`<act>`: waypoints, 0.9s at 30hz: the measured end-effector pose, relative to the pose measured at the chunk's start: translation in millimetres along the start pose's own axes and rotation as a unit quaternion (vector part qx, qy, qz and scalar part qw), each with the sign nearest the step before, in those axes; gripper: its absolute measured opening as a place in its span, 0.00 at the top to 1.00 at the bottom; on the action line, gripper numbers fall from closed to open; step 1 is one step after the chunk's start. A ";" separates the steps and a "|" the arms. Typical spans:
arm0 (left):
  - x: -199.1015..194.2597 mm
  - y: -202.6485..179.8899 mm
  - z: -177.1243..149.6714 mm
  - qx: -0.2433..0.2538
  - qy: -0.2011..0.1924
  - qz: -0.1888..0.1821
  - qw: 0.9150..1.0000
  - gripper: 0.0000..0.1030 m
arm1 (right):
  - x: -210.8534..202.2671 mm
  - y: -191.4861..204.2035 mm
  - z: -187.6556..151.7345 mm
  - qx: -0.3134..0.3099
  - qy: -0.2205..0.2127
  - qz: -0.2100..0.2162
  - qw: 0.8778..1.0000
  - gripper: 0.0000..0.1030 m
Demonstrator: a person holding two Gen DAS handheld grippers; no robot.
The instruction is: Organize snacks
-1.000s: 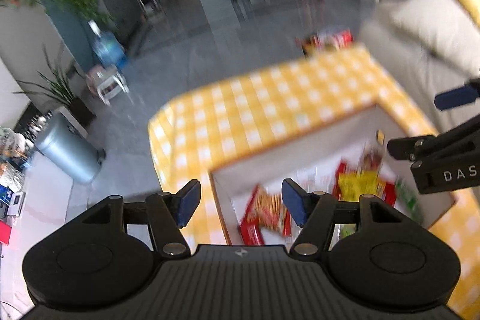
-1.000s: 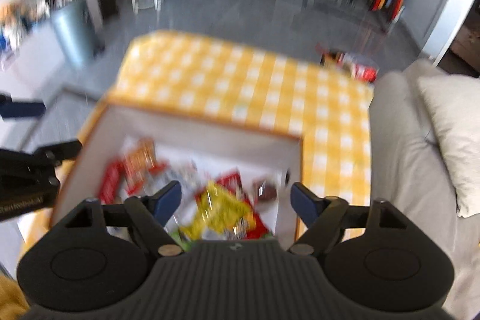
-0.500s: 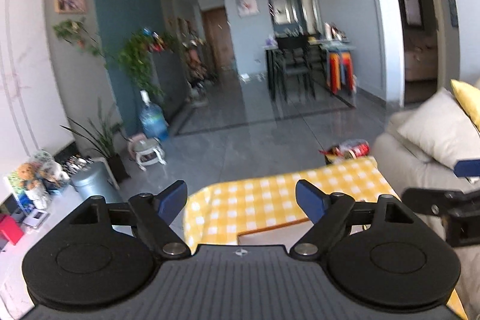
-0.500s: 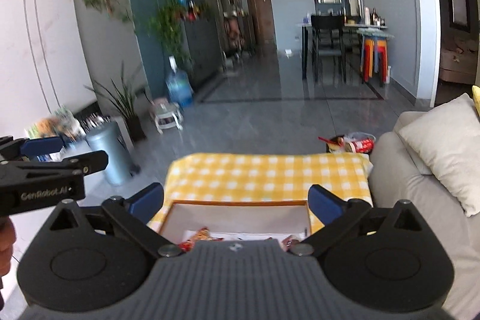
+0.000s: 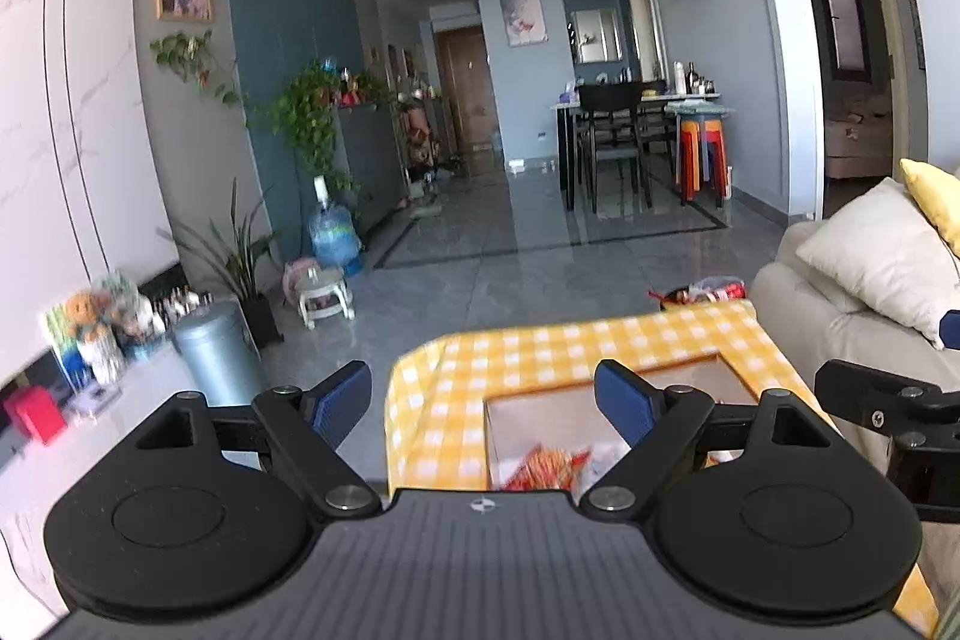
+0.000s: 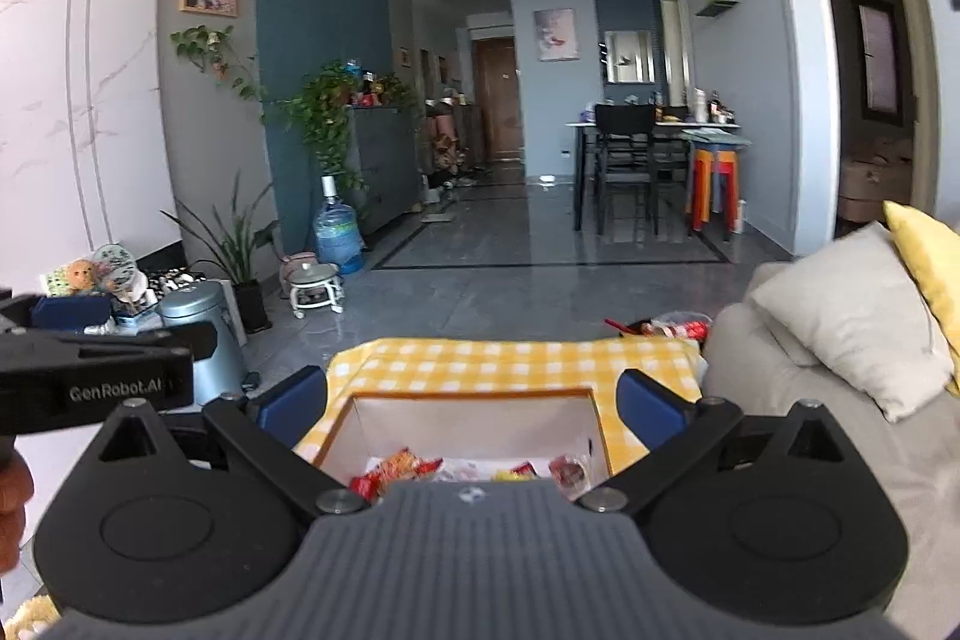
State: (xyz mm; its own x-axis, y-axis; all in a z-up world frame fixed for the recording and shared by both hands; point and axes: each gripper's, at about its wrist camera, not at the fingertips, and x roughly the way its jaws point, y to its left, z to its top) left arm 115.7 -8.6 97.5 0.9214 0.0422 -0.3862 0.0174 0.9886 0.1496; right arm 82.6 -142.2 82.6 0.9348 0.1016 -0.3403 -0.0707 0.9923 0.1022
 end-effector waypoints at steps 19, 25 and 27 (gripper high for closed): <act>34.2 -12.7 -61.0 0.013 0.127 -0.010 0.992 0.04 | 58.5 -3.4 -62.4 -0.019 0.119 -0.030 0.992 0.04; 40.4 -9.7 -56.1 0.010 0.151 -0.005 0.989 0.04 | 71.5 -6.8 -57.5 -0.005 0.142 -0.029 0.990 0.04; 41.6 -8.5 -54.2 0.008 0.152 -0.004 0.988 0.04 | 76.0 -7.1 -52.7 -0.005 0.144 -0.029 0.989 0.04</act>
State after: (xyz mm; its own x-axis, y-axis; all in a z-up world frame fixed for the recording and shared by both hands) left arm 132.9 -7.4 30.8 0.7623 0.0786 -0.6424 0.0322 0.9868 0.1590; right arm 135.8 -137.8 6.7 0.8001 0.0597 -0.5969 -0.0256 0.9975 0.0655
